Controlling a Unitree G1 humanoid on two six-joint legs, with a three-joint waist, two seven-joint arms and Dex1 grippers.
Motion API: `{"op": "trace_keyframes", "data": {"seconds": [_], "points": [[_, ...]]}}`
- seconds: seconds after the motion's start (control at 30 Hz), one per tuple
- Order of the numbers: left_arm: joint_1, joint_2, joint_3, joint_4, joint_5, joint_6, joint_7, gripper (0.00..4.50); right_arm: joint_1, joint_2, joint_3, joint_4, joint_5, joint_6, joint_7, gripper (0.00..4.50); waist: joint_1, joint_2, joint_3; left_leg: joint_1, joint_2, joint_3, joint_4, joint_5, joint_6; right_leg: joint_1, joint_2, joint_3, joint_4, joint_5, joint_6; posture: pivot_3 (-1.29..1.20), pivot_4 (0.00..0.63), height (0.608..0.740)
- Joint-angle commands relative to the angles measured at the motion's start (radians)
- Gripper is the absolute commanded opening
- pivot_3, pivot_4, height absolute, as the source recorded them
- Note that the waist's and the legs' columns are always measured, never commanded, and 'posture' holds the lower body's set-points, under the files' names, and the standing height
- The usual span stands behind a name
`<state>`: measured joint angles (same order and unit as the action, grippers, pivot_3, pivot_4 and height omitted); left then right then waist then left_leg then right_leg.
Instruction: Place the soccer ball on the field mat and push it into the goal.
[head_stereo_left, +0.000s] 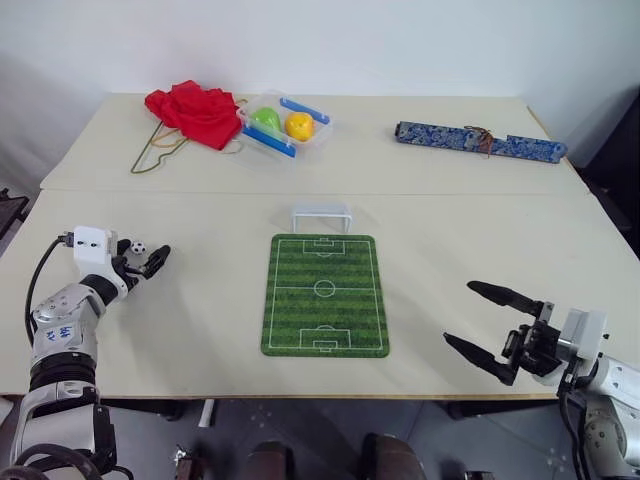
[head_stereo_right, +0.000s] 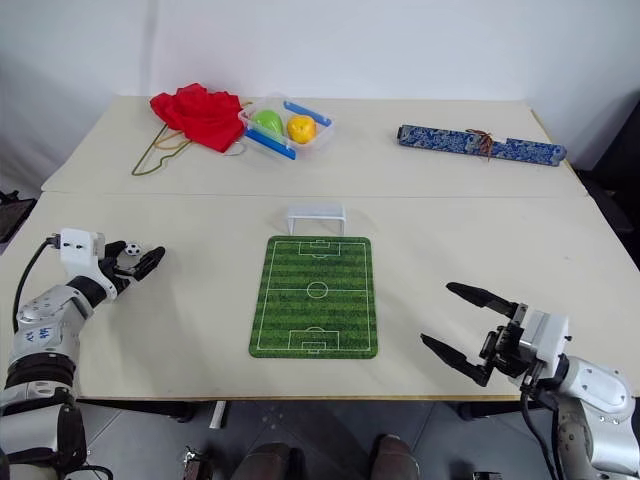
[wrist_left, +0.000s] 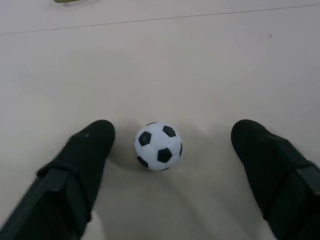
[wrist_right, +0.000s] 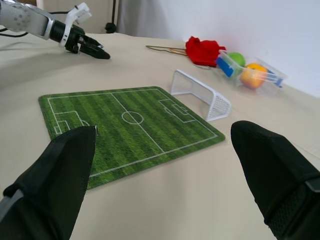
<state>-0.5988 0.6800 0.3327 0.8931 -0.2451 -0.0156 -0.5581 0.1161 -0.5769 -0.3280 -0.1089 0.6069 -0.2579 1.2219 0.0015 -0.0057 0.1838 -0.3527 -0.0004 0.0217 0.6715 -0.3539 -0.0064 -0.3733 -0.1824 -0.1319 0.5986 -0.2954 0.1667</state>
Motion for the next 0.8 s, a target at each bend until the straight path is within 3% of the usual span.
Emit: {"op": "trace_keyframes", "data": {"seconds": [0.03, 0.23, 0.27, 0.37, 0.53, 0.67, 0.8], "points": [[-0.021, -0.004, -0.010, 0.061, 0.017, -0.028, -0.006, 2.94, 0.024, 0.002, -0.029, -0.005, 0.017, -0.028, 0.010, 4.50, 0.000, 0.000, 0.000, 0.000, 0.000, 0.000, 0.001, 0.000, 0.000, 0.000, 0.000, 0.000, 0.001, 0.000, 0.000, 0.00, 0.150, 0.740], [-0.019, -0.003, -0.016, 0.092, 0.022, -0.046, -0.037, 0.98, 0.035, 0.005, -0.024, -0.004, 0.014, -0.039, 0.005, 4.50, -0.001, 0.000, 0.000, 0.000, 0.000, 0.000, 0.006, 0.000, 0.000, 0.000, -0.001, 0.001, 0.005, 0.000, 0.000, 0.00, 0.150, 0.740], [-0.015, -0.001, -0.018, 0.090, 0.024, -0.050, -0.043, 0.86, 0.035, 0.004, -0.024, -0.003, 0.014, -0.041, 0.005, 4.50, -0.001, 0.000, 0.000, 0.000, 0.000, 0.000, 0.006, 0.000, 0.000, 0.000, -0.001, 0.002, 0.005, 0.000, 0.000, 0.00, 0.150, 0.740], [0.000, 0.008, 0.008, 0.066, -0.008, -0.068, -0.101, 0.86, 0.038, 0.004, -0.026, 0.000, 0.009, -0.052, 0.002, 4.50, -0.001, 0.000, 0.000, 0.000, 0.000, 0.000, 0.007, 0.000, 0.000, 0.000, -0.001, 0.002, 0.006, 0.000, 0.000, 0.00, 0.150, 0.740], [0.026, 0.021, 0.048, -0.119, -0.155, -0.068, -0.397, 0.86, 0.063, -0.027, -0.056, -0.039, 0.051, -0.056, 0.048, 4.50, 0.000, 0.000, 0.000, -0.001, 0.000, 0.000, 0.007, -0.001, 0.001, -0.001, -0.001, 0.002, 0.006, 0.000, 0.000, 0.00, 0.150, 0.740], [0.073, 0.022, -0.038, -0.376, -0.203, 0.030, -0.576, 0.86, 0.098, -0.081, -0.081, -0.075, 0.088, -0.036, 0.111, 4.50, 0.011, 0.000, 0.000, -0.003, 0.000, 0.000, 0.010, -0.001, 0.002, -0.001, -0.001, 0.001, 0.006, 0.000, 0.000, 0.00, 0.150, 0.740], [0.136, -0.011, -0.209, -0.677, -0.201, 0.108, -0.681, 0.86, 0.111, -0.093, -0.097, -0.065, 0.115, -0.026, 0.138, 4.50, 0.017, 0.000, 0.000, -0.001, 0.000, 0.000, 0.010, -0.002, 0.002, 0.001, -0.001, 0.002, 0.006, 0.001, 0.000, 0.00, 0.150, 0.740]]}}
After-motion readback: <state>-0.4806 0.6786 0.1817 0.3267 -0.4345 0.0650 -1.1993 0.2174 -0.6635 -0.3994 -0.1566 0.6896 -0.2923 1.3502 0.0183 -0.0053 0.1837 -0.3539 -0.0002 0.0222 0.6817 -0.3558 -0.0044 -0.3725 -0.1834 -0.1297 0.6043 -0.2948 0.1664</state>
